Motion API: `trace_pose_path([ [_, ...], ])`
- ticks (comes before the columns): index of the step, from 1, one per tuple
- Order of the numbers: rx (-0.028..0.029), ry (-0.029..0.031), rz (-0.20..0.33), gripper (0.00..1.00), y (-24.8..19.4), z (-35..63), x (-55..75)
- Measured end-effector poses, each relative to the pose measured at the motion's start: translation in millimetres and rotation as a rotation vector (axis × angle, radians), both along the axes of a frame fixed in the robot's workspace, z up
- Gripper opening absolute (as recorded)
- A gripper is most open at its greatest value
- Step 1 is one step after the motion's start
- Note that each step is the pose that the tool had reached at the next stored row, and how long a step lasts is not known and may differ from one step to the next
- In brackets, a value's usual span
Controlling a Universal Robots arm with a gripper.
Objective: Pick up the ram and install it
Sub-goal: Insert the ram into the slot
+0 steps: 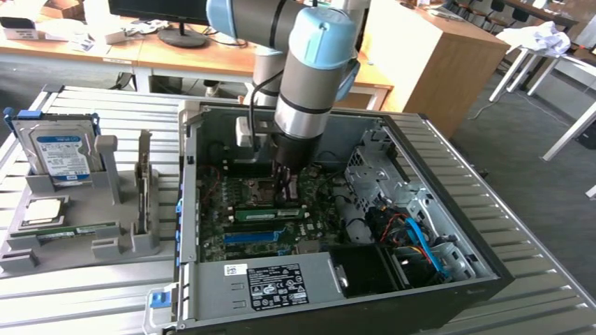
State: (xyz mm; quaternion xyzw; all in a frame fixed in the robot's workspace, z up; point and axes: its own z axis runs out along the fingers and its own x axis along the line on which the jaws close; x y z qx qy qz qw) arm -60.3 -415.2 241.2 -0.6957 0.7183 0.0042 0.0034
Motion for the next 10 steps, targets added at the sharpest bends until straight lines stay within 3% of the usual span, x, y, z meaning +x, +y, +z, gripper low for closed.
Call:
trace_pose_path([
  [10, -0.0002, 0.0100, 0.000, 0.10, -0.3, 0.1, 39.1],
])
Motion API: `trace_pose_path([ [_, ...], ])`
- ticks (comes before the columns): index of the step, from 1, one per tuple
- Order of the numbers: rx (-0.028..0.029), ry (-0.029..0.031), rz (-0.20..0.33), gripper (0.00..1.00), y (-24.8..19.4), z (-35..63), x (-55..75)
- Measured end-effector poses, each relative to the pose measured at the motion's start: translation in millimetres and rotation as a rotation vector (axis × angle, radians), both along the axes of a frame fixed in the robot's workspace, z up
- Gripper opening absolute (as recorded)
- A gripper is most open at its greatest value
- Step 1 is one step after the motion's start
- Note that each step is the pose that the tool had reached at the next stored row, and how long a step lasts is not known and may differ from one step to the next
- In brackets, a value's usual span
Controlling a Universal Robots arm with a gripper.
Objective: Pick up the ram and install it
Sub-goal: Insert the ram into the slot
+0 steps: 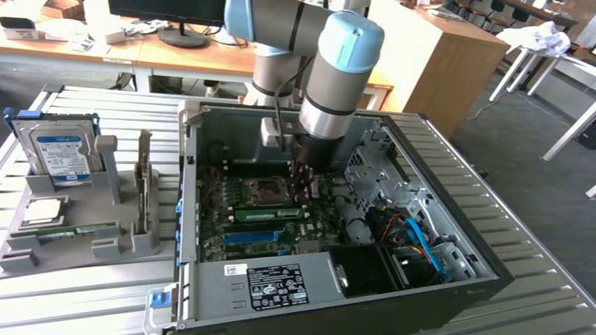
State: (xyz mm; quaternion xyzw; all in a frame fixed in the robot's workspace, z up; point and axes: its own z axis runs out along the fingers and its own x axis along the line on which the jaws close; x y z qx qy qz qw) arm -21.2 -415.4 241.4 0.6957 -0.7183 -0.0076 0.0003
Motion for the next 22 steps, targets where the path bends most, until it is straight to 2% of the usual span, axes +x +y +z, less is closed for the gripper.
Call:
trace_pose_path([
  [7, 0.0000, 0.0029, 0.000, 0.10, 0.1, 0.0, 29.1],
  [13, 0.0000, 0.0033, 0.000, 0.10, 0.0, 0.1, 47.8],
  [15, -0.0002, 0.0034, 0.000, 0.10, 0.0, 1.2, 51.9],
  [18, -0.0001, 0.0034, 0.000, 0.10, 0.0, 7.7, 54.2],
  [22, 0.0001, 0.0034, 0.000, 0.10, 0.1, 7.7, 56.1],
])
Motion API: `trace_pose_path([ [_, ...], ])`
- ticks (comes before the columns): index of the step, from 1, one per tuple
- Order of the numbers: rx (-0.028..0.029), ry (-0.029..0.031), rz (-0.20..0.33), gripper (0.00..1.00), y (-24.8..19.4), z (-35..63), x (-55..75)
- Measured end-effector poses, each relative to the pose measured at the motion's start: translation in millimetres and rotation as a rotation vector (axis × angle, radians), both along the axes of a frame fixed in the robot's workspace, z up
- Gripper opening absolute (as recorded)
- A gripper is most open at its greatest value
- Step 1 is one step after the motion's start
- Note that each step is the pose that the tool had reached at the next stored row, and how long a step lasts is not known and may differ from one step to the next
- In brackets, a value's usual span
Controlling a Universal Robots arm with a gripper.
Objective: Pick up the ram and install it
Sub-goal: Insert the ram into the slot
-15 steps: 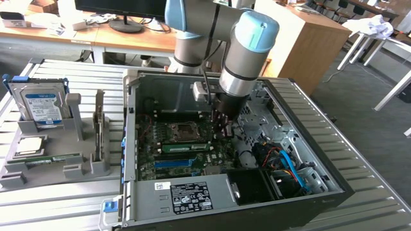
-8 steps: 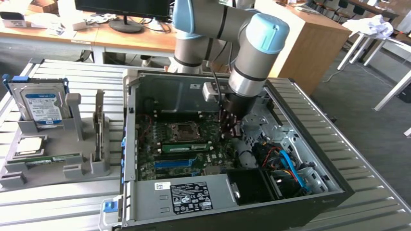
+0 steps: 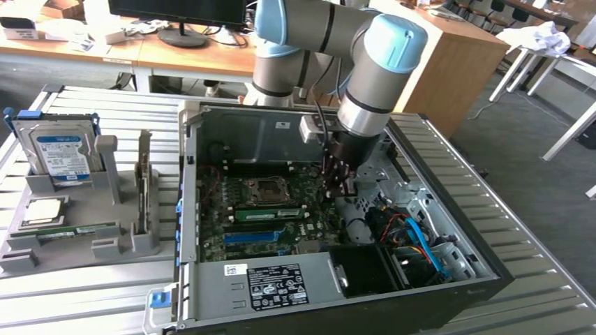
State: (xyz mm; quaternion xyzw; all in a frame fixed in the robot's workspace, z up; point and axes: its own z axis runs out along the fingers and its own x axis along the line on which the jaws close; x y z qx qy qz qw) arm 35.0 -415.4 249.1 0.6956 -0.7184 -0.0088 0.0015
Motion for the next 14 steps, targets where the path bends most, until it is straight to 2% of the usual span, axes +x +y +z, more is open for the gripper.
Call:
trace_pose_path([
  [9, -0.0004, 0.0007, -0.002, 0.10, 0.0, -1.4, 2.3],
  [14, -0.0004, 0.0007, -0.004, 0.10, 0.0, 1.7, 4.3],
])
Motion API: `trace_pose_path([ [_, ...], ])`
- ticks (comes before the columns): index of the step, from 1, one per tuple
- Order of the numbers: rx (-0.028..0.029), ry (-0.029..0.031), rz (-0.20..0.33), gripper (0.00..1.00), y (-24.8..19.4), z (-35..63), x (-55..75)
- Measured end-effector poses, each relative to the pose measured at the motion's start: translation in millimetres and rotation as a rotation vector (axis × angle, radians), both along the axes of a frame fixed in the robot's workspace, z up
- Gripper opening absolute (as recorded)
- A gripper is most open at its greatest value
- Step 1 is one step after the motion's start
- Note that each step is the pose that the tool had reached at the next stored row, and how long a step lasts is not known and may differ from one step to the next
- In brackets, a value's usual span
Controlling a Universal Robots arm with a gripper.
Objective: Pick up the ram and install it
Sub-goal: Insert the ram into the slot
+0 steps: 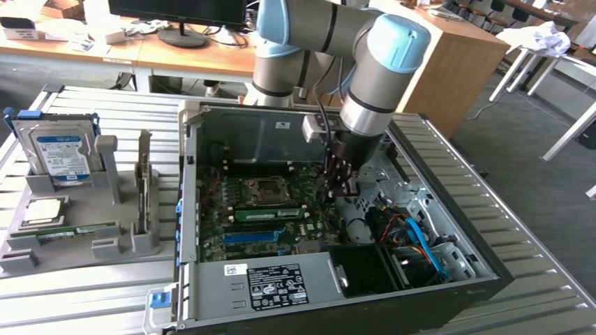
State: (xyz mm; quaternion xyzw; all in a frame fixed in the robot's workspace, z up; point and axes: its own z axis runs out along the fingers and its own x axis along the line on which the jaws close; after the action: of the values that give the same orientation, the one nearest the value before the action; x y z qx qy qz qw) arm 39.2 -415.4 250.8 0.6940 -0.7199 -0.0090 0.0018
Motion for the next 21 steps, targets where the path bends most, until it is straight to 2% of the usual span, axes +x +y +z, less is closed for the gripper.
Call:
trace_pose_path([
  [9, 0.0000, 0.0000, -0.002, 0.10, 0.0, 10.6, 5.7],
  [21, 0.0000, 0.0000, -0.002, 0.10, 0.0, 11.9, 6.7],
])
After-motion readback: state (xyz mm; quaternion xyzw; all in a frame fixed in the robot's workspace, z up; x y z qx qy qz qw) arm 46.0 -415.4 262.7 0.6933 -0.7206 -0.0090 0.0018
